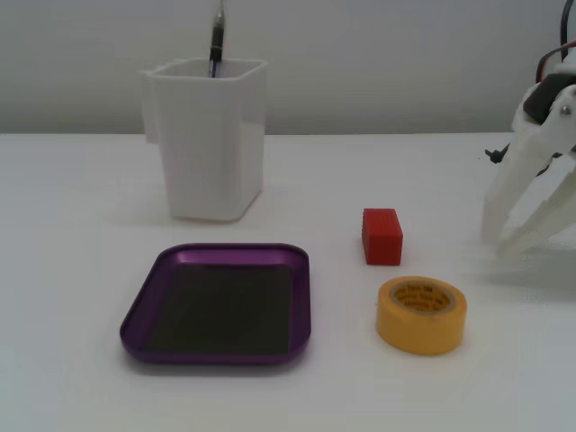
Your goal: Pick up the red cube and place it in the box.
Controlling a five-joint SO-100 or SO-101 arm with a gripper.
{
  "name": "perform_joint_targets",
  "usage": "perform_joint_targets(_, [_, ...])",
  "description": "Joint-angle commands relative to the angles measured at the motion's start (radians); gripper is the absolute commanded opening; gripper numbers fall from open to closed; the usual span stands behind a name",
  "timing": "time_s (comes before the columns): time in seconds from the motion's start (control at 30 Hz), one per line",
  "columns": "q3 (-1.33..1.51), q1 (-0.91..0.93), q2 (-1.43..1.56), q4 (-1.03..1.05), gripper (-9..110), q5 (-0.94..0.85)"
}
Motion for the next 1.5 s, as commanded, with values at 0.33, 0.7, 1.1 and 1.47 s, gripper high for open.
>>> perform_joint_targets(0.33, [0.005,-0.018,0.103,-0.011,0,0.0])
perform_joint_targets(0.7, [-0.078,-0.003,0.103,-0.02,0,-0.006])
perform_joint_targets(1.1, [-0.252,0.15,0.081,-0.21,3,-0.006])
perform_joint_targets(1.47, [-0.436,0.176,-0.413,-0.209,14,-0.206])
